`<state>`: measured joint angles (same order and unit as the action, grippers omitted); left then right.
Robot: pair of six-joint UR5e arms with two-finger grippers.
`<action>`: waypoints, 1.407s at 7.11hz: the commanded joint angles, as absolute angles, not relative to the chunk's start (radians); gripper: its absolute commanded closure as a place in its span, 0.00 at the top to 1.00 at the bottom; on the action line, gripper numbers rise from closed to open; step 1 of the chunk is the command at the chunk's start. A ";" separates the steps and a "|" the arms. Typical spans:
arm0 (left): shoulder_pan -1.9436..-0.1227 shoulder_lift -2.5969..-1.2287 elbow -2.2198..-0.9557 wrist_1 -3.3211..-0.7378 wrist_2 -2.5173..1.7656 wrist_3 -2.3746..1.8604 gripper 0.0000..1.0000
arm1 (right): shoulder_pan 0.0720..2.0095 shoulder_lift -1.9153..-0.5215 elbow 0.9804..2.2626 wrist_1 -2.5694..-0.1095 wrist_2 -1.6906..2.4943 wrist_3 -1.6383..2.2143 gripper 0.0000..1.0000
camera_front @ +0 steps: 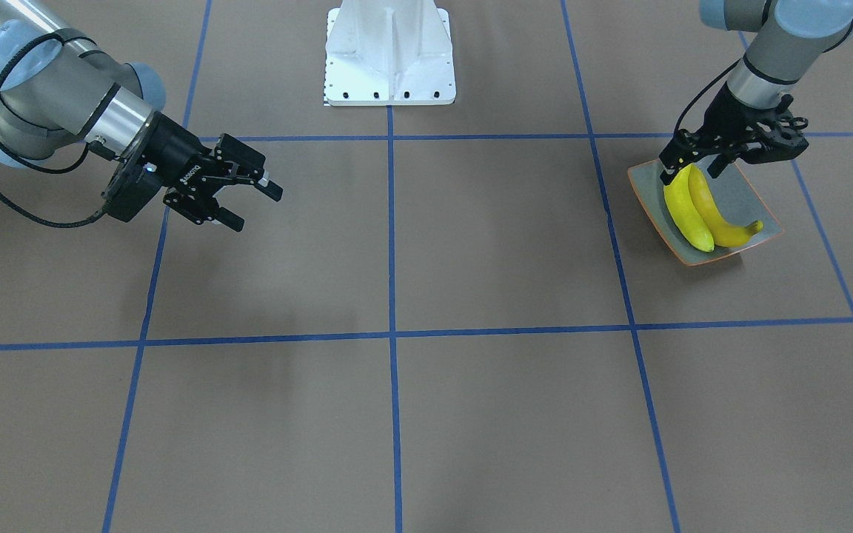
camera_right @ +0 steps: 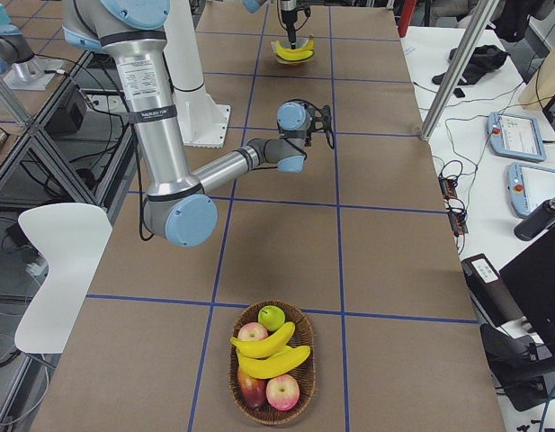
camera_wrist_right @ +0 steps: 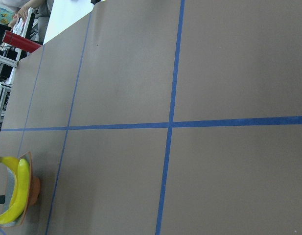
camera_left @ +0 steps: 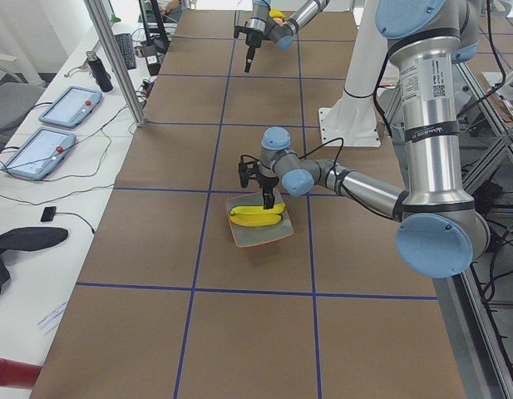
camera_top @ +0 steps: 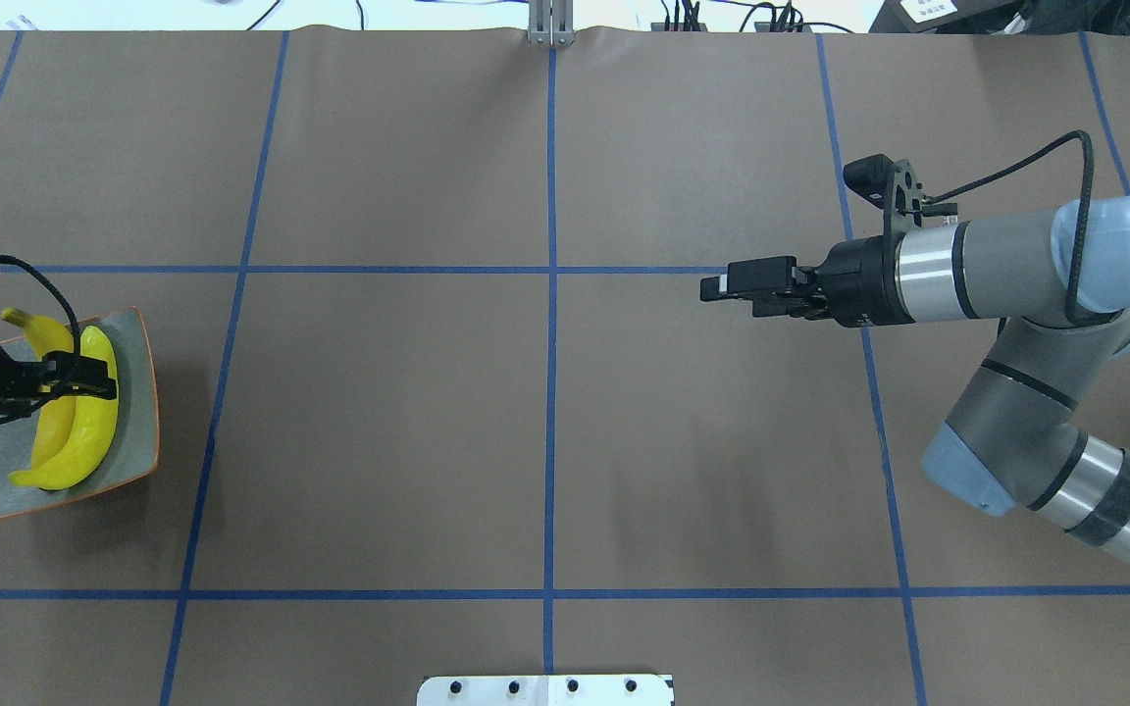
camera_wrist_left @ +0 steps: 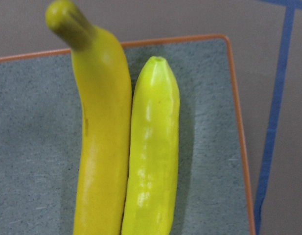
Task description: Transfer all bananas from basket to plate
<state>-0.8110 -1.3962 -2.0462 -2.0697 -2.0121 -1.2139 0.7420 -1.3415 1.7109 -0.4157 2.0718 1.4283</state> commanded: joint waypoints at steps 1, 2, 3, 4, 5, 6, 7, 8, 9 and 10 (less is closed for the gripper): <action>-0.854 -1.397 -2.115 -2.071 -2.016 -1.212 1.00 | 0.799 -1.493 1.747 -0.394 2.074 1.393 1.00; -0.856 -1.396 -2.140 -2.069 -2.017 -1.213 1.00 | 0.846 -1.599 1.743 -0.350 2.094 1.285 1.00; -0.856 -1.397 -2.149 -2.069 -2.017 -1.213 1.00 | 0.895 -1.674 1.735 -0.338 2.120 1.213 1.00; -0.856 -1.397 -2.149 -2.071 -2.017 -1.213 1.00 | 0.966 -1.727 1.709 -0.342 2.155 1.131 1.00; -0.856 -1.397 -2.149 -2.071 -2.017 -1.215 1.00 | 1.065 -1.752 1.641 -0.344 2.225 0.991 1.00; -0.853 -1.399 -2.149 -2.071 -2.017 -1.218 1.00 | 1.197 -1.749 1.564 -0.354 2.338 0.865 1.00; -0.853 -1.405 -2.149 -2.071 -2.017 -1.224 1.00 | 1.318 -1.746 1.484 -0.357 2.429 0.745 1.00; -0.851 -1.408 -2.148 -2.071 -2.017 -1.226 1.00 | 1.389 -1.746 1.444 -0.392 2.454 0.626 1.00; -0.850 -1.408 -2.141 -2.071 -2.016 -1.226 1.00 | 1.443 -1.746 1.440 -0.491 2.456 0.483 1.00; -0.848 -1.407 -2.134 -2.071 -2.014 -1.226 1.00 | 1.486 -1.744 1.440 -0.615 2.456 0.307 1.00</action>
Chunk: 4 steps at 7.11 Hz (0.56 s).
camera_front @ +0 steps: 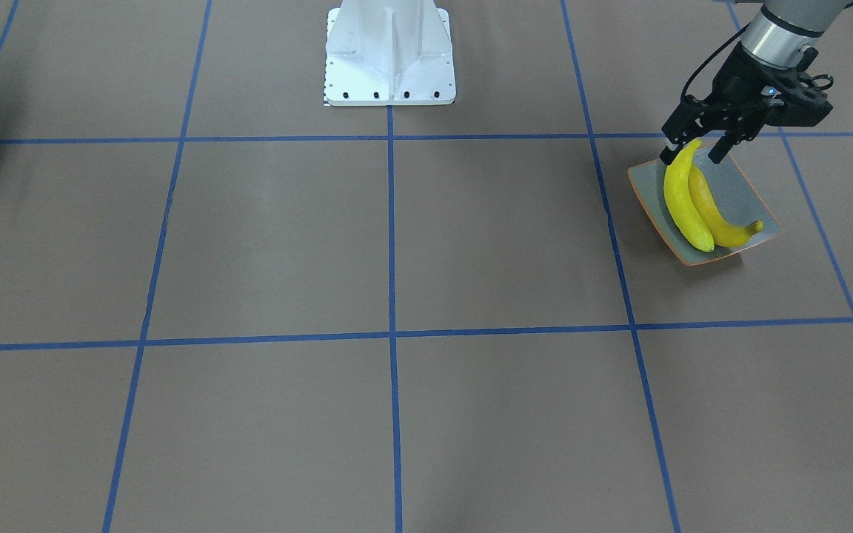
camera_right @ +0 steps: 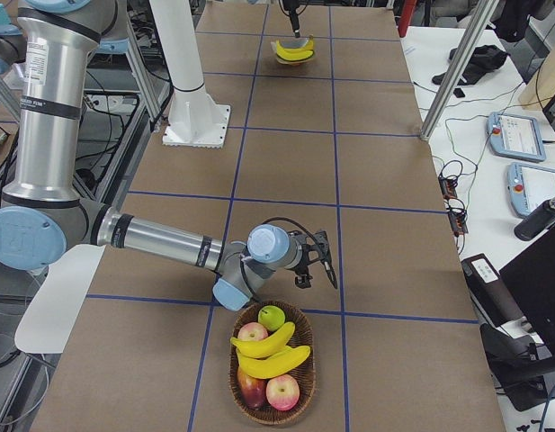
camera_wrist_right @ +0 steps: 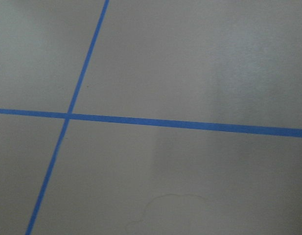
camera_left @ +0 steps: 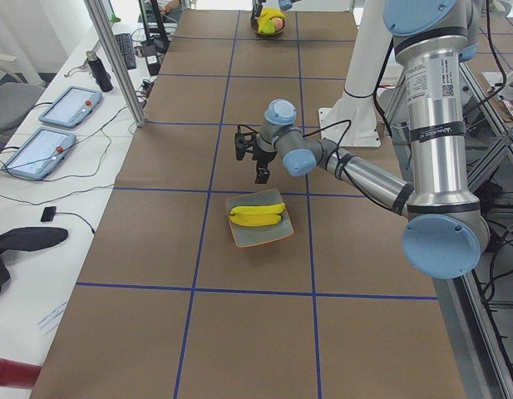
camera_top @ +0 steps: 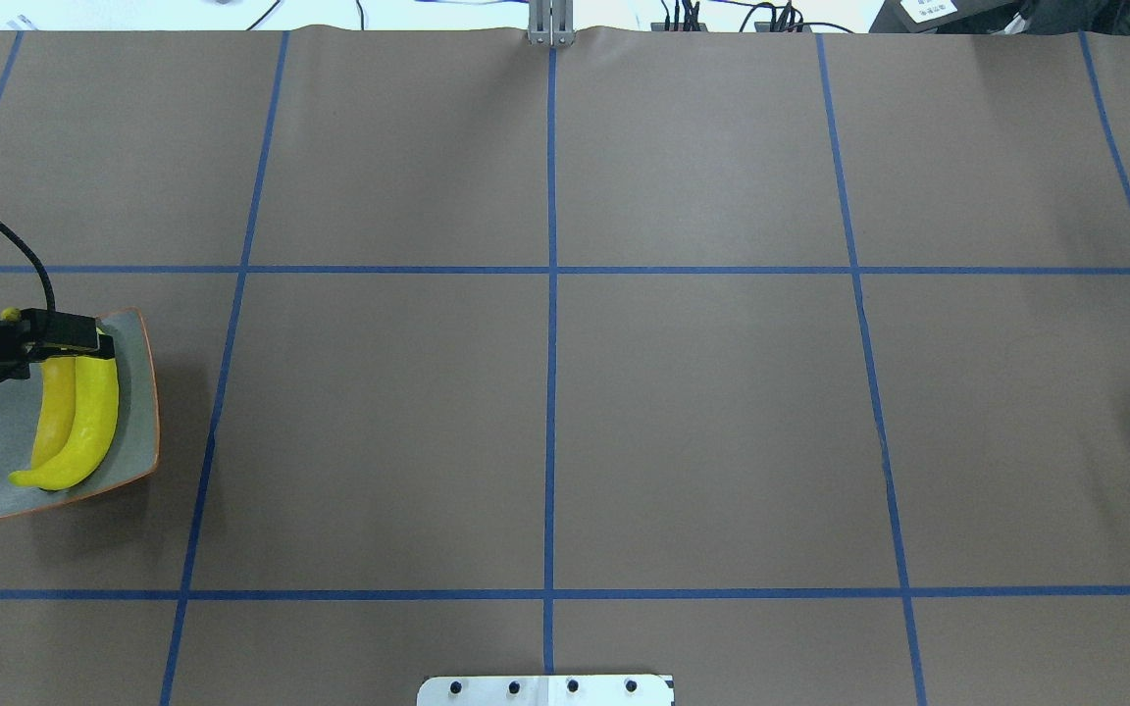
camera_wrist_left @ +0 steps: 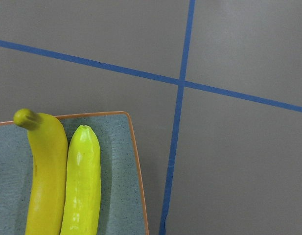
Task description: Transfer all bananas from basket to plate
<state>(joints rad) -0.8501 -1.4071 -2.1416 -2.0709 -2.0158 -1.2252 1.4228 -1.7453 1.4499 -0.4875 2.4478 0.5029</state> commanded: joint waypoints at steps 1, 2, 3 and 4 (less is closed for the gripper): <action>-0.848 -1.405 -2.120 -2.071 -2.013 -1.218 1.00 | 1.523 -1.744 1.440 -0.753 2.445 0.099 1.00; -0.848 -1.405 -2.115 -2.071 -2.011 -1.218 1.00 | 1.564 -1.746 1.440 -0.873 2.435 -0.083 1.00; -0.848 -1.405 -2.115 -2.072 -2.011 -1.219 1.00 | 1.594 -1.746 1.443 -0.970 2.418 -0.216 1.00; -0.848 -1.405 -2.117 -2.072 -2.010 -1.220 1.00 | 1.603 -1.746 1.448 -1.050 2.393 -0.318 1.00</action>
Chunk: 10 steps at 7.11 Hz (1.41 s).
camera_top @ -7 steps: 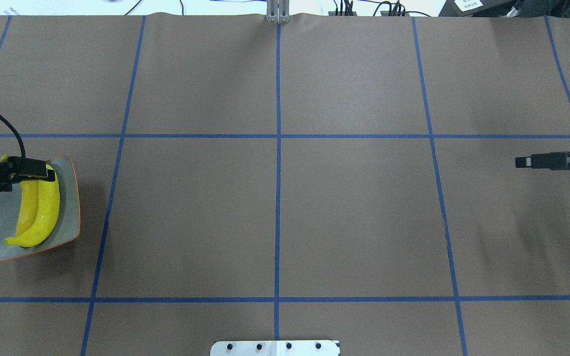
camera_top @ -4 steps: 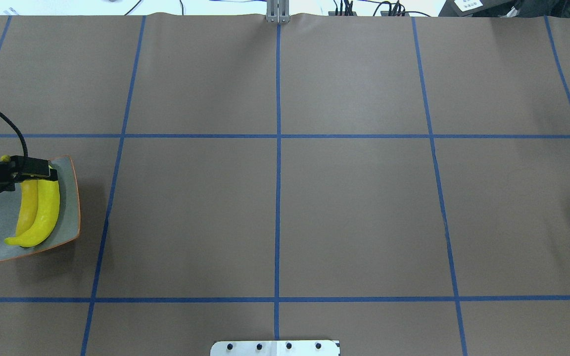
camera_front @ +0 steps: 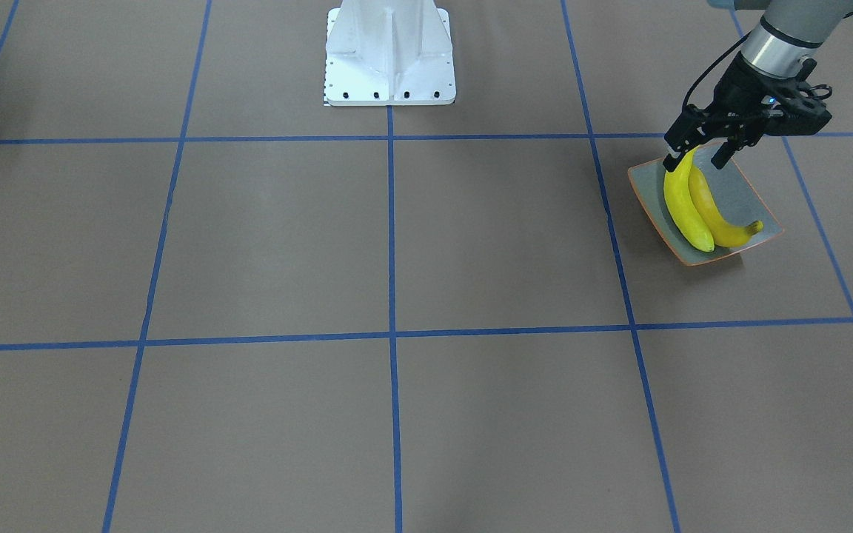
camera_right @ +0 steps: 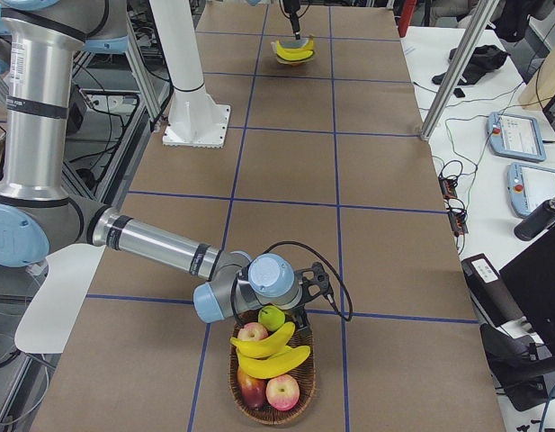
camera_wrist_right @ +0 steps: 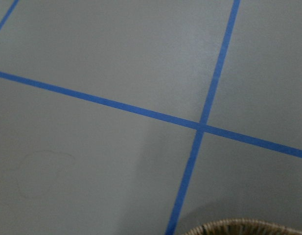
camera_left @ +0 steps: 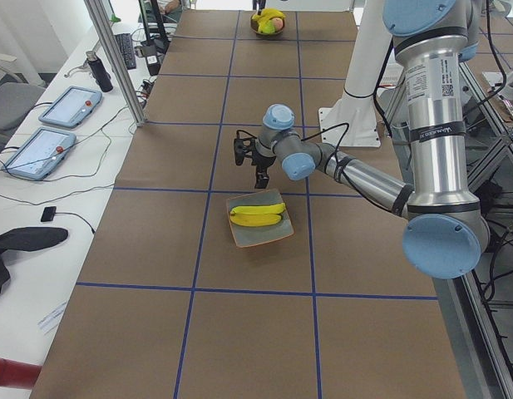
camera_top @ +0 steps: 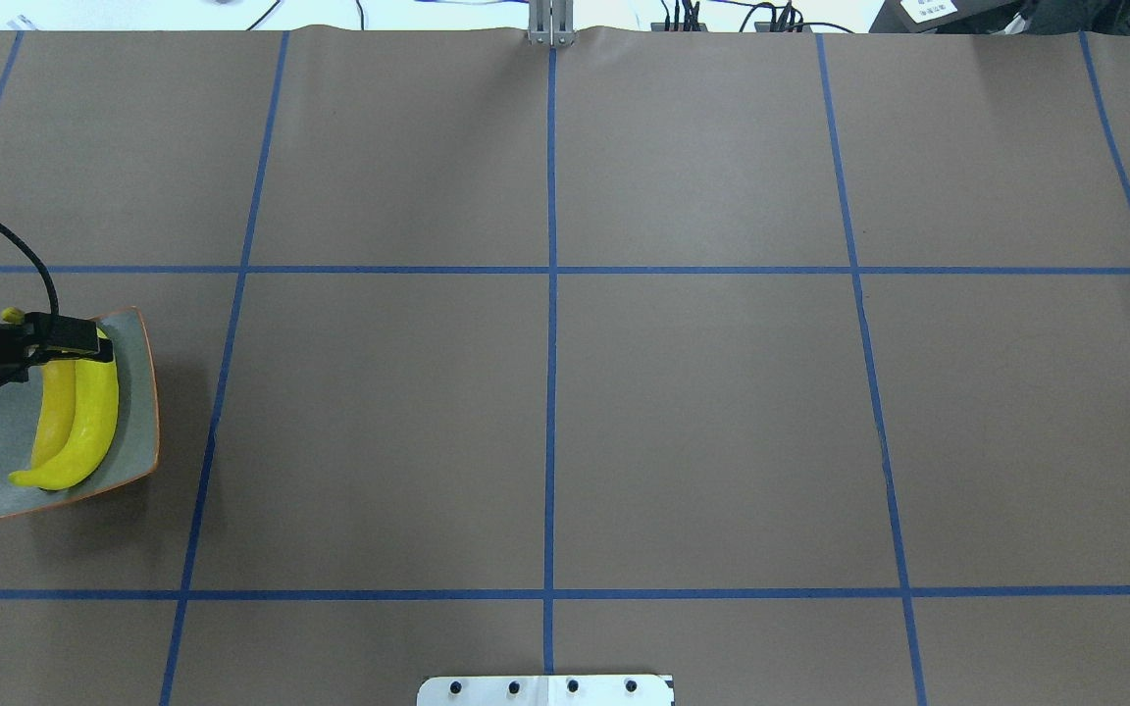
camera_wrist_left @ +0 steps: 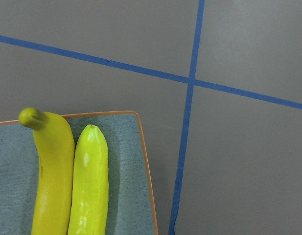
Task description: Transfer all bananas from basket to plate
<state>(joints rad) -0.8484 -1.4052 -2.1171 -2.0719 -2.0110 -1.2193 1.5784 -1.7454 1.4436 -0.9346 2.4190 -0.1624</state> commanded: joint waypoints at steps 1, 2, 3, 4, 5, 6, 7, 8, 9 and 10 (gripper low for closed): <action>-0.848 -1.405 -2.117 -2.072 -2.010 -1.224 1.00 | 1.577 -1.749 1.451 -1.089 2.316 -0.375 1.00; -0.848 -1.405 -2.118 -2.072 -2.010 -1.226 1.00 | 1.550 -1.752 1.453 -1.147 2.290 -0.406 1.00; -0.848 -1.405 -2.120 -2.072 -2.010 -1.226 1.00 | 1.537 -1.749 1.457 -1.202 2.289 -0.451 1.00; -0.848 -1.405 -2.120 -2.074 -2.010 -1.226 1.00 | 1.499 -1.749 1.463 -1.213 2.275 -0.462 1.00; -0.848 -1.405 -2.120 -2.074 -2.010 -1.227 1.00 | 1.476 -1.750 1.463 -1.215 2.254 -0.477 1.00; -0.847 -1.405 -2.120 -2.074 -2.010 -1.227 1.00 | 1.470 -1.749 1.463 -1.233 2.226 -0.524 0.99; -0.845 -1.404 -2.118 -2.074 -2.010 -1.227 1.00 | 1.473 -1.746 1.463 -1.276 2.194 -0.593 0.98; -0.845 -1.404 -2.118 -2.074 -2.010 -1.227 1.00 | 1.467 -1.730 1.463 -1.311 2.177 -0.648 0.95; -0.845 -1.404 -2.118 -2.074 -2.010 -1.227 1.00 | 1.470 -1.721 1.476 -1.354 2.174 -0.701 0.88; -0.845 -1.404 -2.117 -2.074 -2.010 -1.227 1.00 | 1.456 -1.721 1.514 -1.396 2.169 -0.704 0.83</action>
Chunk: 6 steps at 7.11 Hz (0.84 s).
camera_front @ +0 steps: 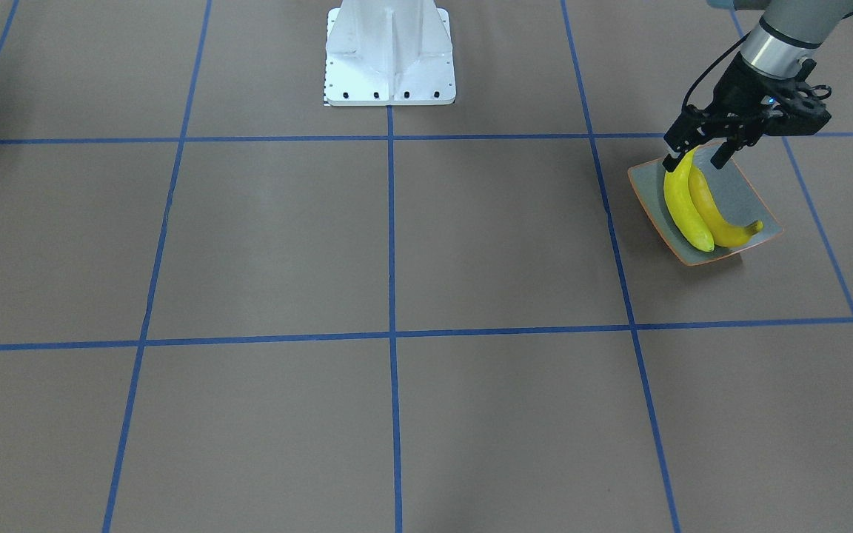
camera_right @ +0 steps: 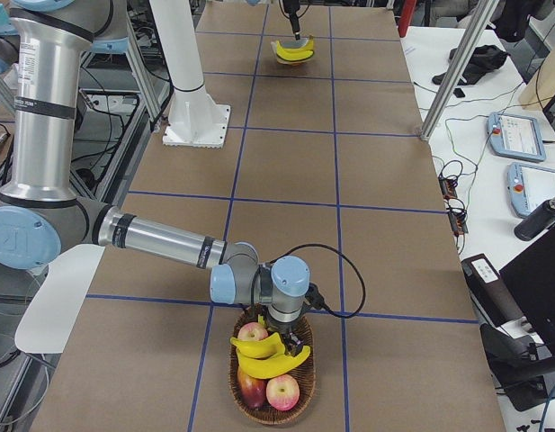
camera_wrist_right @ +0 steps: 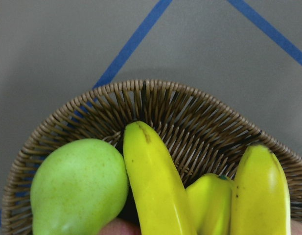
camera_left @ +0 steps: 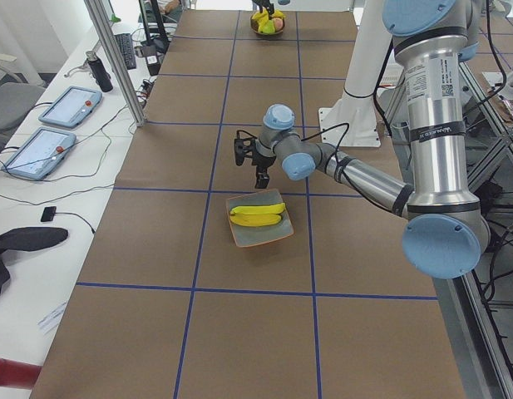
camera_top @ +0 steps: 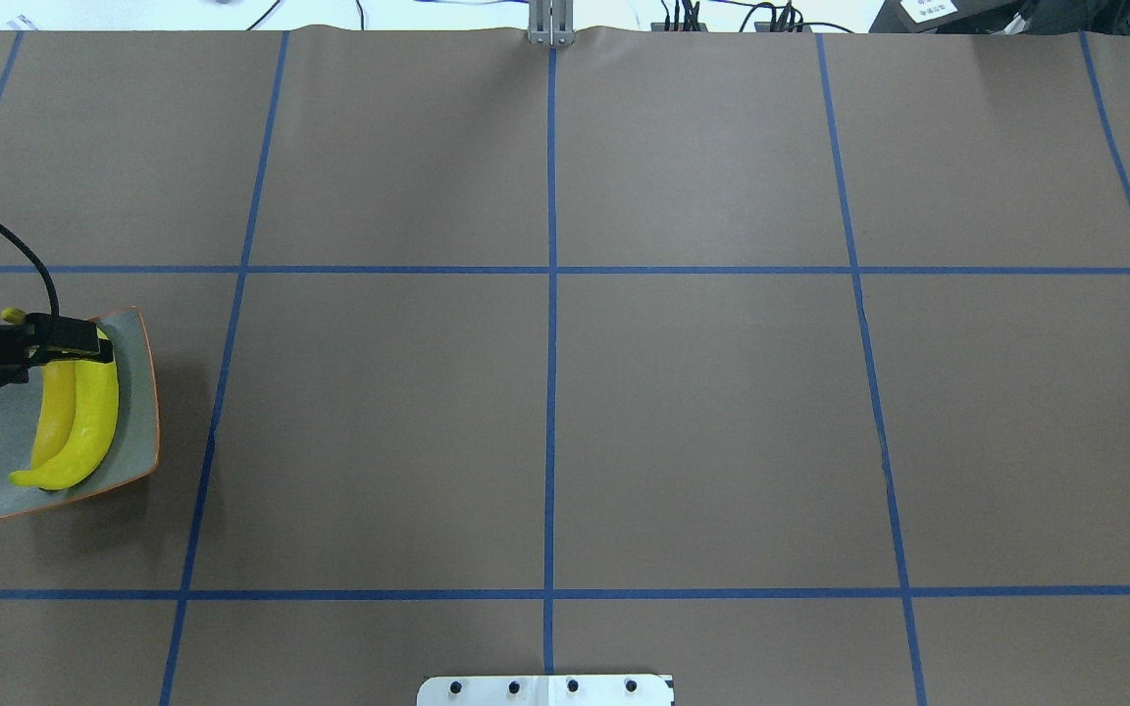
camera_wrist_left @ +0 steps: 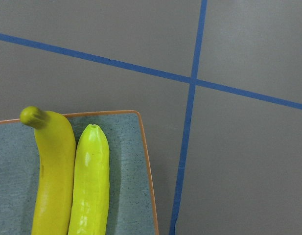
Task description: Transfer all bananas from basket to plate
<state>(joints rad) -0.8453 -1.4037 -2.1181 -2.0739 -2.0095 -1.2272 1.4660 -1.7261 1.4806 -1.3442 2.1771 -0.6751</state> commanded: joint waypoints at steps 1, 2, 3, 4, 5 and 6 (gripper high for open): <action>-0.845 -1.404 -2.117 -2.074 -2.010 -1.227 1.00 | 1.454 -1.717 1.554 -1.451 2.148 -0.706 0.80; -0.844 -1.404 -2.117 -2.074 -2.010 -1.227 1.00 | 1.462 -1.720 1.555 -1.462 2.129 -0.739 0.79; -0.844 -1.404 -2.117 -2.074 -2.010 -1.227 1.00 | 1.488 -1.726 1.557 -1.477 2.129 -0.736 0.79; -0.844 -1.405 -2.118 -2.074 -2.010 -1.229 1.00 | 1.515 -1.720 1.559 -1.552 2.131 -0.714 0.80; -0.844 -1.405 -2.120 -2.074 -2.010 -1.229 1.00 | 1.523 -1.723 1.566 -1.583 2.143 -0.619 0.80; -0.844 -1.405 -2.120 -2.075 -2.010 -1.229 1.00 | 1.523 -1.744 1.580 -1.583 2.154 -0.509 0.81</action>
